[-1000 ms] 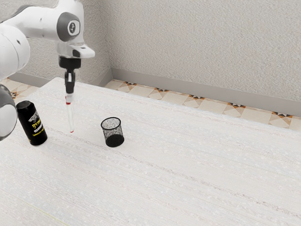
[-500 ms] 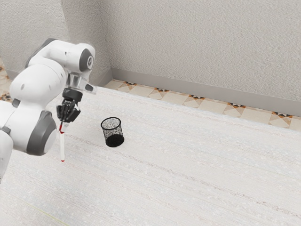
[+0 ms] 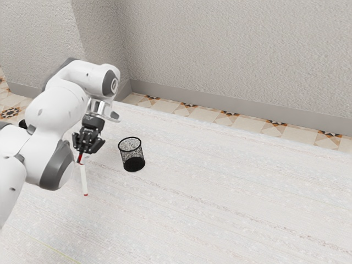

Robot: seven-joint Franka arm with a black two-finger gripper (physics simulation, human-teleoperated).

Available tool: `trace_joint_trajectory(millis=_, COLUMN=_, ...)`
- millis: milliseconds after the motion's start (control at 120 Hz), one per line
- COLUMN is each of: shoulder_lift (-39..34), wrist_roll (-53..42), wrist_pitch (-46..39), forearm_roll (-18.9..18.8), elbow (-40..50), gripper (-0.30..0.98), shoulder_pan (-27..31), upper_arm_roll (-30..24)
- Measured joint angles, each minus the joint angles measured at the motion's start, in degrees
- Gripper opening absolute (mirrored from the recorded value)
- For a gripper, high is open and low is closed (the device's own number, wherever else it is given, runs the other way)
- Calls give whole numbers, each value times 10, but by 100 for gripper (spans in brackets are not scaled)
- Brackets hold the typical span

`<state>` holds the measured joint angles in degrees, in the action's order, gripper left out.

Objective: Take the marker out of the pen holder and place it to the left of the pen holder.

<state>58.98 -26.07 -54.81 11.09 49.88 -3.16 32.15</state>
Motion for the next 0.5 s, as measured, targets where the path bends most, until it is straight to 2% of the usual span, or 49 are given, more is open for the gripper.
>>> trace_joint_trajectory(millis=175, shoulder_lift=-2, wrist_roll=27, wrist_pitch=-9, forearm_roll=18, elbow=-5, gripper=35, shoulder_pan=7, upper_arm_roll=2)
trace_joint_trajectory(millis=317, shoulder_lift=-41, wrist_roll=34, wrist_pitch=-28, forearm_roll=24, elbow=1, gripper=51, shoulder_pan=6, upper_arm_roll=-5)
trace_joint_trajectory(millis=367, shoulder_lift=-93, wrist_roll=27, wrist_pitch=-46, forearm_roll=13, elbow=41, gripper=55, shoulder_pan=6, upper_arm_roll=-29)
trace_joint_trajectory(millis=425, shoulder_lift=-187, wrist_roll=16, wrist_pitch=-81, forearm_roll=-18, elbow=123, gripper=58, shoulder_pan=0, upper_arm_roll=-69)
trace_joint_trajectory(millis=500, shoulder_lift=-307, wrist_roll=-5, wrist_pitch=-137, forearm_roll=-57, elbow=224, gripper=61, shoulder_pan=-30, upper_arm_roll=-86)
